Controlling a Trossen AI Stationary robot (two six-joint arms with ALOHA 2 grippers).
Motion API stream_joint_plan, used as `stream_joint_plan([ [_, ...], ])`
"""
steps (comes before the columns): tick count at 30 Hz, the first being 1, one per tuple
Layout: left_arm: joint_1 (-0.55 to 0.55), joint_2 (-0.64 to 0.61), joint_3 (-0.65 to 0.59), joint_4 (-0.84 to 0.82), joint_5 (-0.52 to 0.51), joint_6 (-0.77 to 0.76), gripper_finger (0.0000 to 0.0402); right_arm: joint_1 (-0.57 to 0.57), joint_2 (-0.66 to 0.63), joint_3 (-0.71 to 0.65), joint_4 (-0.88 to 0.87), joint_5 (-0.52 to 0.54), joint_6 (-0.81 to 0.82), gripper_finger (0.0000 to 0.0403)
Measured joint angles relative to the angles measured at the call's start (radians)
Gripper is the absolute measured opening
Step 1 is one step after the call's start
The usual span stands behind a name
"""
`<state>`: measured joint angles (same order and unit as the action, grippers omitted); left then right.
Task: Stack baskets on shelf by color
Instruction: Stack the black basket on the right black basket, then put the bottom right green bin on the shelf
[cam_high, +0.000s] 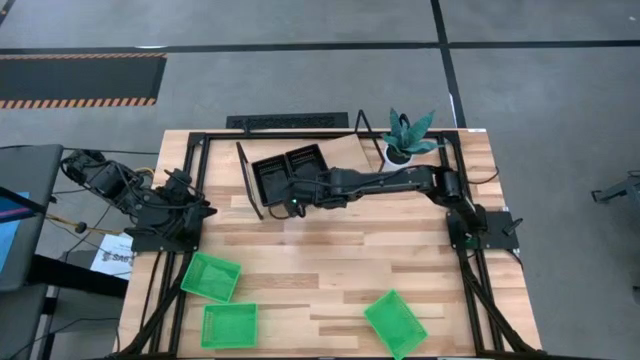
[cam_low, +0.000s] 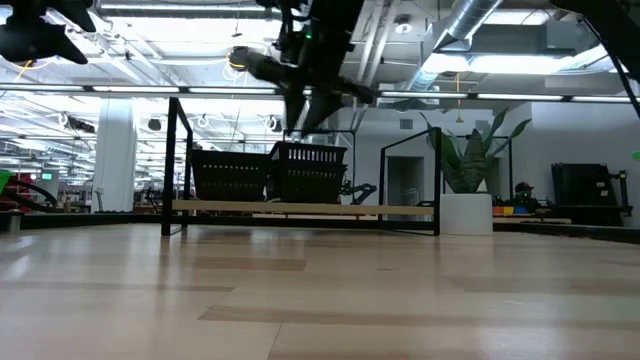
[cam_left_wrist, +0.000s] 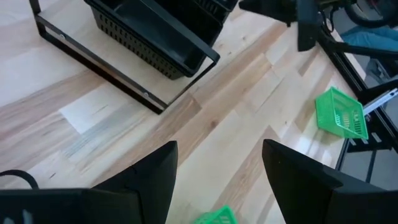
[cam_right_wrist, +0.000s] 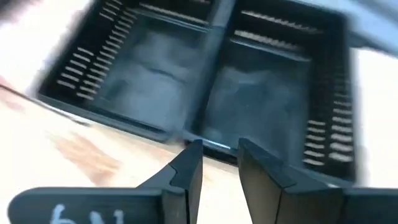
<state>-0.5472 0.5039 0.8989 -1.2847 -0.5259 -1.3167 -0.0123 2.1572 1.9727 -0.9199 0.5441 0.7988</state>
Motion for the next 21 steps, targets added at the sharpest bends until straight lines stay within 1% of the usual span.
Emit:
stream_joint_plan([
  [3, 0.000, 0.000, 0.000, -0.004, -0.001, 0.000, 0.0226, -0.015, 0.006, -0.001, -0.007, -0.061, -0.003, 0.0119],
  [7, 0.000, 0.000, 0.000, -0.005, 0.008, 0.013, 0.0226, -0.012, 0.043, -0.001, 0.001, -0.083, 0.004, 0.0118],
  [10, 0.000, 0.000, 0.000, -0.005, 0.011, 0.015, 0.0226, -0.010, 0.036, -0.001, -0.003, -0.093, 0.004, 0.0118],
  [13, 0.000, 0.000, 0.000, -0.005, 0.016, 0.016, 0.0226, -0.011, 0.008, 0.011, -0.023, -0.094, -0.011, 0.0118],
  [17, 0.000, 0.000, 0.000, -0.005, 0.020, 0.021, 0.0226, 0.004, -0.085, 0.068, -0.081, -0.100, -0.036, 0.0118],
  [19, 0.000, 0.000, 0.000, -0.005, 0.028, 0.027, 0.0226, 0.031, -0.142, 0.086, -0.137, -0.166, -0.017, 0.0118],
  [21, 0.000, 0.000, 0.000, -0.005, 0.045, 0.031, 0.0226, 0.072, -0.198, 0.088, -0.214, -0.290, 0.042, 0.0120],
])
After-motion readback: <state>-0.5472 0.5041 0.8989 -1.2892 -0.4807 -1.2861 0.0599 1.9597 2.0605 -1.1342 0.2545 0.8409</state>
